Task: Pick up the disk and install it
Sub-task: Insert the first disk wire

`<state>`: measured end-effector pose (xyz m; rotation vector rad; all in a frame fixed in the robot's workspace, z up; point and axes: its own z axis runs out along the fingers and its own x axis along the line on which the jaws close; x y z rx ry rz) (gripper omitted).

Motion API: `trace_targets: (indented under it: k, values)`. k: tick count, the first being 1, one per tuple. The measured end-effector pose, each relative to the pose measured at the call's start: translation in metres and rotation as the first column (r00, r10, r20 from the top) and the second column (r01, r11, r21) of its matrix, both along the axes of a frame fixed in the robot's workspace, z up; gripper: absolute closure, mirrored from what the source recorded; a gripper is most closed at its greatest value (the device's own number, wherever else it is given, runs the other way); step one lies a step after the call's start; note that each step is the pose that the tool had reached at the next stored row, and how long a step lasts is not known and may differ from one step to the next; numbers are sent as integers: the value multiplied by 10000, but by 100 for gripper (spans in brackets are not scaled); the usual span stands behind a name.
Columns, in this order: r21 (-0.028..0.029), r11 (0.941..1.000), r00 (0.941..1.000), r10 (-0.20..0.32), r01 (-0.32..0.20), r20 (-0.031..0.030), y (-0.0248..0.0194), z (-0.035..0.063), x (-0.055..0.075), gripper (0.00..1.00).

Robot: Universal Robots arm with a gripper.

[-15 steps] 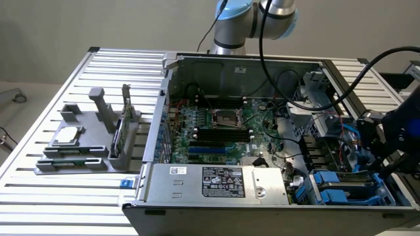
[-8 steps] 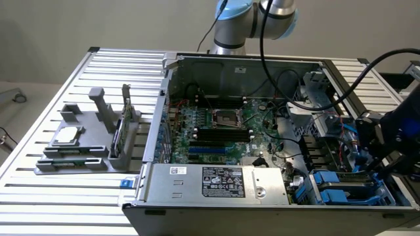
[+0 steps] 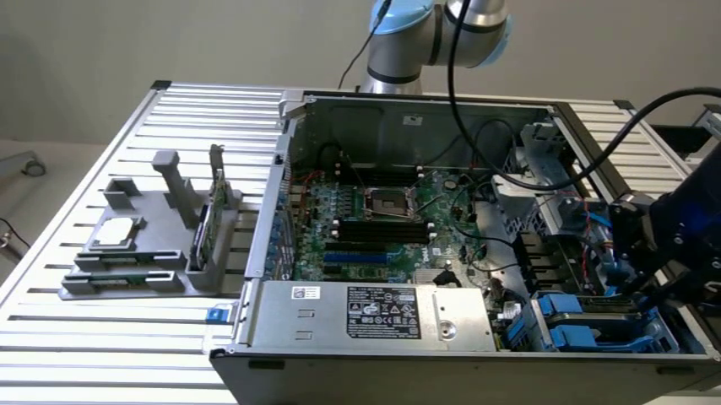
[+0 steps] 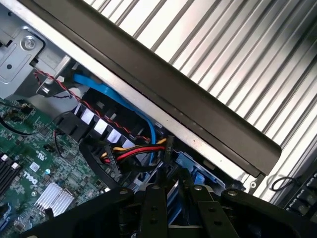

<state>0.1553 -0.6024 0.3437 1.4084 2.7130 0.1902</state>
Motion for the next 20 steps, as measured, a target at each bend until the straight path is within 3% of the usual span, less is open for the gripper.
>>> trace_targets:
  k: [8, 15, 20]
  values:
    - [94, 9990, 9990, -428, 429, -129, 13, -16, 0, 76]
    - [180, 9972, 9973, -722, 725, -149, 27, -20, 5, 76]
    - [324, 9946, 9951, -979, 983, -161, 30, -54, 23, 76]
